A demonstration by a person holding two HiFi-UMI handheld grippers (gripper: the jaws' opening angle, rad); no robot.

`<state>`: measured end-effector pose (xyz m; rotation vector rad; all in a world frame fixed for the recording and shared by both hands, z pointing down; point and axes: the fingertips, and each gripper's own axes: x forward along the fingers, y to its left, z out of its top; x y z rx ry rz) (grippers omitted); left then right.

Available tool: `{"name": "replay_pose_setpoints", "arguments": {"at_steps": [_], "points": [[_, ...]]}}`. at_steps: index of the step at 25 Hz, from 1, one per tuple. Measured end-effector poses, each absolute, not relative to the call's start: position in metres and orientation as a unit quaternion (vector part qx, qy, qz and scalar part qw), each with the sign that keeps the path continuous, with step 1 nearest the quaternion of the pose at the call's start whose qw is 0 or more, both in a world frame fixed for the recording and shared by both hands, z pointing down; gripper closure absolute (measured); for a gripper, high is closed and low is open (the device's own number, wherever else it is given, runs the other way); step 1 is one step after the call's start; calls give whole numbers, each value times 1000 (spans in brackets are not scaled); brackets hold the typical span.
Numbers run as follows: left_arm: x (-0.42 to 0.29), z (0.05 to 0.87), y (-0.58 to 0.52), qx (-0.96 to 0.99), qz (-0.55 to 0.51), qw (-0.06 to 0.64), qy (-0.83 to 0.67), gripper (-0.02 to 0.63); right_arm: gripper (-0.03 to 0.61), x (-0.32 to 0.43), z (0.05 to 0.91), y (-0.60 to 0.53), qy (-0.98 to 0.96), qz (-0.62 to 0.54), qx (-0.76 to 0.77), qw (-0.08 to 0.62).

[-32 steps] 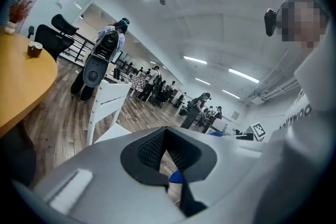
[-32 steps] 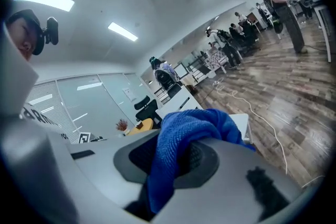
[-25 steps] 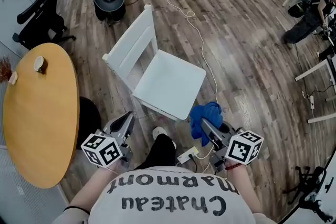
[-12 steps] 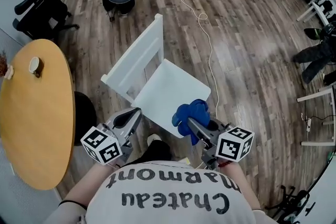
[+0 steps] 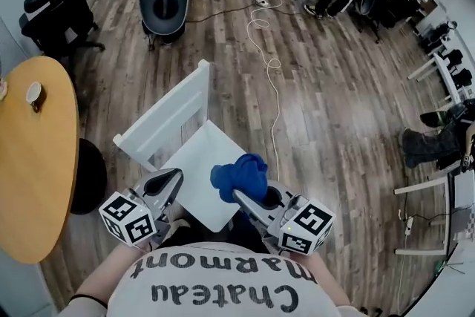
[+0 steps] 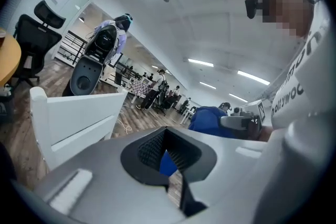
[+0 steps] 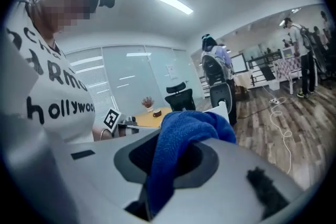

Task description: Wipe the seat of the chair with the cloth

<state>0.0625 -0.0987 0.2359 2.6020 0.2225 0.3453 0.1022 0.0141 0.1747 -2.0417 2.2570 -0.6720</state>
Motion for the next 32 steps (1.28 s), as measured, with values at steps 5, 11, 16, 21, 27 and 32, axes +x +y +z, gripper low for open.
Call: {"name": "replay_pose_setpoints", "arguments": {"at_steps": [5, 11, 16, 21, 27, 32], "points": [[61, 207, -104, 963, 55, 257, -60, 609, 508, 125, 179, 9, 795, -207, -568, -48], [33, 193, -62, 943, 13, 263, -205, 609, 508, 131, 181, 24, 860, -186, -462, -109], [7, 198, -15, 938, 22, 232, -256, 609, 508, 125, 196, 24, 889, -193, -402, -108], [-33, 212, 16, 914, 33, 255, -313, 609, 508, 97, 218, 12, 907, -211, -349, -107], [-56, 245, 30, 895, 62, 279, -343, 609, 508, 82, 268, -11, 898, -274, -329, -99], [-72, 297, 15, 878, 73, 310, -358, 609, 508, 71, 337, -36, 882, -319, -330, -104]]}}
